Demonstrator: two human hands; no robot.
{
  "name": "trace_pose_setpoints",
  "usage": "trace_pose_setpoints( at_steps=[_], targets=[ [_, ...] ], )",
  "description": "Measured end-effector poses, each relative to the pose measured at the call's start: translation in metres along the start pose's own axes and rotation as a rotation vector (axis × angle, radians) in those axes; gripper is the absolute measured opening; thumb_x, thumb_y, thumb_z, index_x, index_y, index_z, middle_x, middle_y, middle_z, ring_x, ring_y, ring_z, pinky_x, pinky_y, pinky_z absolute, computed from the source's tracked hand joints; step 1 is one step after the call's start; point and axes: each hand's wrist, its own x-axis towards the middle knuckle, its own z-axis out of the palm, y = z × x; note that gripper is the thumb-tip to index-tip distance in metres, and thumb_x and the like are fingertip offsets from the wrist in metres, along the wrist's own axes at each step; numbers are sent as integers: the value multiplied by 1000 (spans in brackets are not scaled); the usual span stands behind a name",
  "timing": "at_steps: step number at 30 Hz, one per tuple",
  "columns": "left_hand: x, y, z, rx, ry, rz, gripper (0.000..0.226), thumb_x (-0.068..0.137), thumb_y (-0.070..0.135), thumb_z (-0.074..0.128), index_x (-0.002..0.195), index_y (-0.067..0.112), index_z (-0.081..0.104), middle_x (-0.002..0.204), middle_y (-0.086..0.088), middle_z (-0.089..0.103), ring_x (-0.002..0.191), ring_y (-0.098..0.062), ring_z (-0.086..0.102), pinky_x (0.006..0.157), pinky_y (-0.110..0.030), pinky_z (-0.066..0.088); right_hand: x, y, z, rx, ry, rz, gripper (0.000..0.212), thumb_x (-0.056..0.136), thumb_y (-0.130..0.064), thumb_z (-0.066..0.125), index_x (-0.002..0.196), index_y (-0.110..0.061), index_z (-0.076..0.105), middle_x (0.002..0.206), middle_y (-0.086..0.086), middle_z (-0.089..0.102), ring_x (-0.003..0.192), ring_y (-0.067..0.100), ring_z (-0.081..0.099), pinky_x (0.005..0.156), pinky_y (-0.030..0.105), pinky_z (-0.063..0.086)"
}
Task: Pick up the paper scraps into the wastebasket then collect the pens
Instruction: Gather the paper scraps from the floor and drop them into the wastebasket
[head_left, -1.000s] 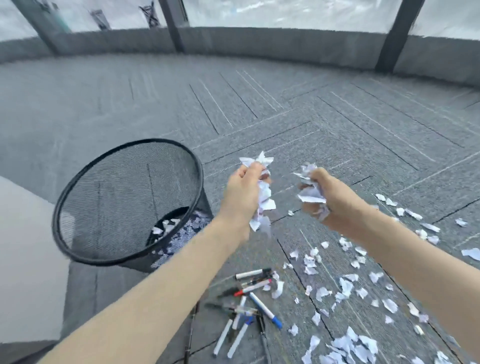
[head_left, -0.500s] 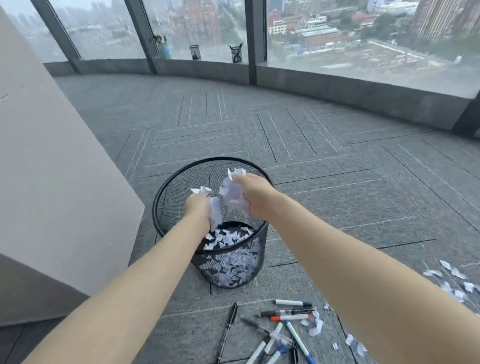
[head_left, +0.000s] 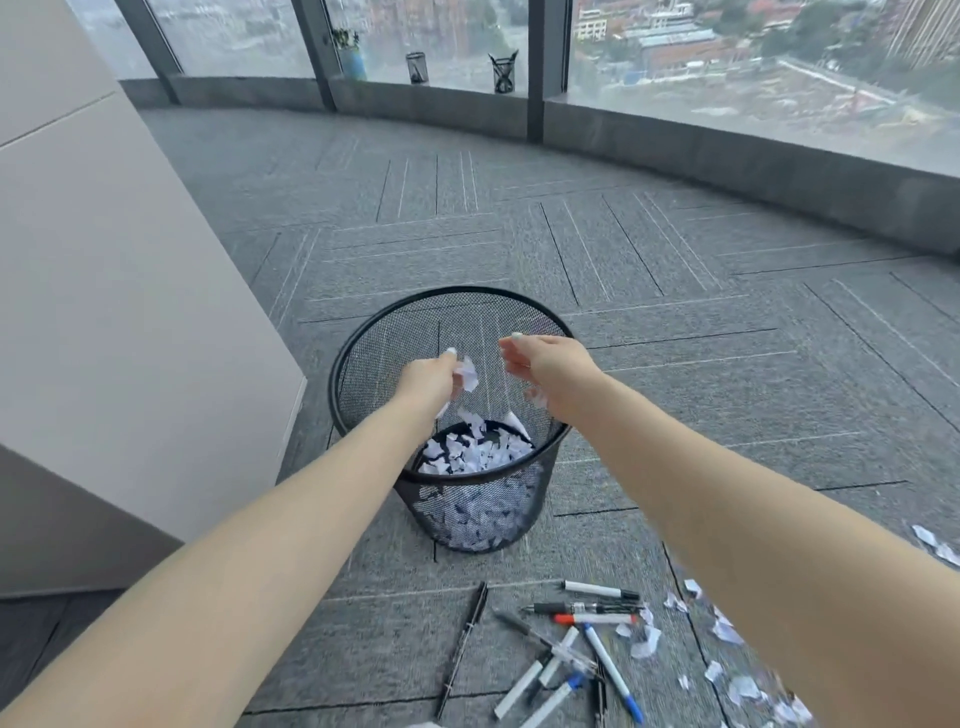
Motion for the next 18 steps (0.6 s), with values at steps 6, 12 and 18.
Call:
trace_pose_setpoints(
  at_steps=[6,12,18],
  targets=[
    [5,-6,-6,-185,-17,-24,51,89,-11,34,135,11,41,112,-7,53,110,-22,55,88,-32,45,3,0,-1,264,-5,75,37,94,4,31,115,-11,58,116,6,65,109,17,60,96,34,39],
    [4,-2,-10,-356,-114,-52,54,97,42,34,144,16,27,137,-7,47,136,-24,30,113,-48,10,-2,5,-9,367,-73,10,45,89,14,32,116,-12,56,122,6,59,111,17,58,98,32,45],
    [1,-4,-10,-367,-179,-14,51,100,29,28,148,18,15,150,-11,29,142,-25,16,114,-46,6,-5,10,-13,521,-127,-38,25,93,0,44,111,-13,57,113,5,64,102,17,62,100,37,44]
  ],
)
